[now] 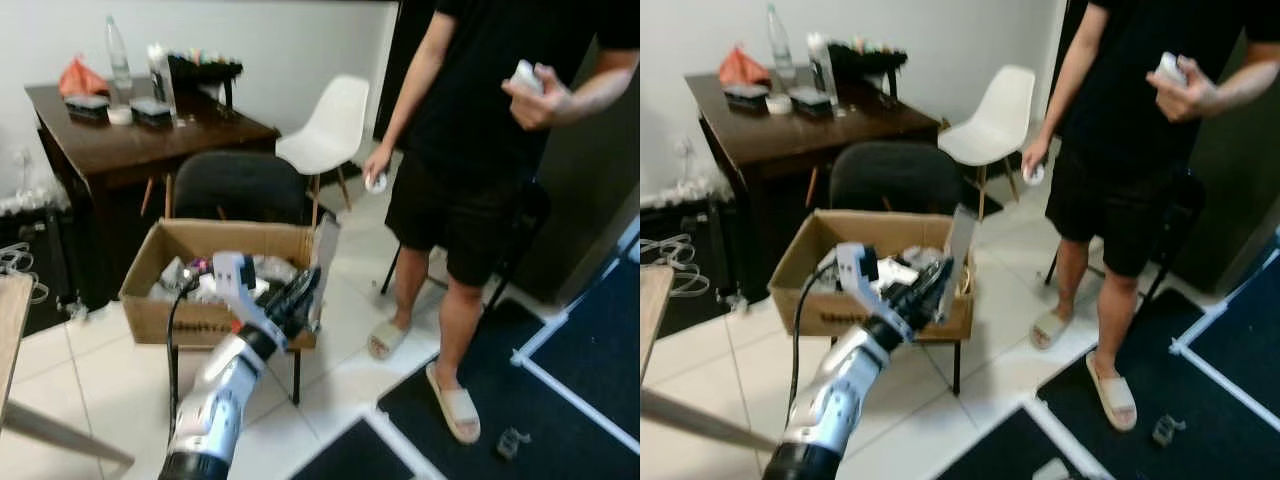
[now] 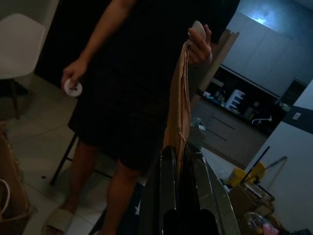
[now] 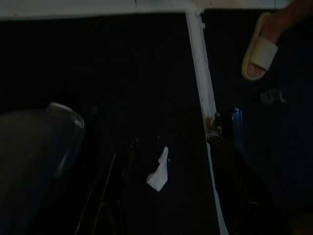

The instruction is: Picking trash to rubbish bin

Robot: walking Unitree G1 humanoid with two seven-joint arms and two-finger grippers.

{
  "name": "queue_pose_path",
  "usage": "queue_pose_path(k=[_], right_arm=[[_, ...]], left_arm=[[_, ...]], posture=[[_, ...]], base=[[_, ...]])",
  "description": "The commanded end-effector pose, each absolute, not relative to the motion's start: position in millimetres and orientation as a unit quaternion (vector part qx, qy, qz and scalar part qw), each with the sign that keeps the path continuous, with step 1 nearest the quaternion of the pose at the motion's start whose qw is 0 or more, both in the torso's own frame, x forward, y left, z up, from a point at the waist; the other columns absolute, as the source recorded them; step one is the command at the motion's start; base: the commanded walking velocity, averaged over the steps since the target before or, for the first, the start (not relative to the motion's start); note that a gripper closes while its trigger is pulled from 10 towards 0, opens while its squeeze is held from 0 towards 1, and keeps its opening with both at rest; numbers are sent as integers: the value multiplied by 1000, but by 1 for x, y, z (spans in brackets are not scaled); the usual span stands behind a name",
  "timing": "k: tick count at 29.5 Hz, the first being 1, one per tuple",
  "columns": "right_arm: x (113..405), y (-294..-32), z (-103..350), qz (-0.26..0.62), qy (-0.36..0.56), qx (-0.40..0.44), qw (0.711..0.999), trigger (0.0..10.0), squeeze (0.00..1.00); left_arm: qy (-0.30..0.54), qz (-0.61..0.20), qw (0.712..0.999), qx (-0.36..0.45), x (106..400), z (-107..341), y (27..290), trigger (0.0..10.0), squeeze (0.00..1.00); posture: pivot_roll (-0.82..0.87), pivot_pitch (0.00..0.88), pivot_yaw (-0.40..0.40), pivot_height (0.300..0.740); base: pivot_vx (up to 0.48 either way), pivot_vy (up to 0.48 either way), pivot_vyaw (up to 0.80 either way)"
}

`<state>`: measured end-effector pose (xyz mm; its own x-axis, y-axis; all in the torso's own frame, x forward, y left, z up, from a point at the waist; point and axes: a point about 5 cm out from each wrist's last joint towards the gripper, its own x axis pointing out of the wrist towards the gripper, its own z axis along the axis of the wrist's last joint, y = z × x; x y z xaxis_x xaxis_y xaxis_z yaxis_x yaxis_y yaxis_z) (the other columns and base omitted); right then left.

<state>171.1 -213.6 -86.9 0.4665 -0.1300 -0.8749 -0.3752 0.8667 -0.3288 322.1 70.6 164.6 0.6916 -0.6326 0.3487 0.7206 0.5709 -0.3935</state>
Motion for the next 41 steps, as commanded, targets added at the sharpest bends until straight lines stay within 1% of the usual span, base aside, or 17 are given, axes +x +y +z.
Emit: queue_pose_path(k=[1,18,30,33,41], right_arm=[[170,-213,-88,72,509,-240,824,10000,0],[169,-209,-88,78,508,-240,823,10000,0],[166,-207,-90,81,515,-241,819,10000,0],[166,-206,-90,79,511,-233,824,10000,0],[167,-206,-90,85,509,-237,823,10000,0]], left_arm=[[-84,-386,883,-254,320,161,70,10000,0],[-97,-385,885,-245,320,162,70,10000,0],[-98,-390,883,-241,319,162,70,10000,0],[-96,-392,884,-238,319,162,69,10000,0],[-82,-395,889,-218,317,156,61,10000,0]], posture=[[-76,73,-3,740],[-73,78,-5,740],[-69,79,-3,740],[-69,77,-1,740],[-66,73,-2,740]], base=[[266,0,0],[386,0,0],[425,0,-733],[394,0,-713],[382,0,0]])
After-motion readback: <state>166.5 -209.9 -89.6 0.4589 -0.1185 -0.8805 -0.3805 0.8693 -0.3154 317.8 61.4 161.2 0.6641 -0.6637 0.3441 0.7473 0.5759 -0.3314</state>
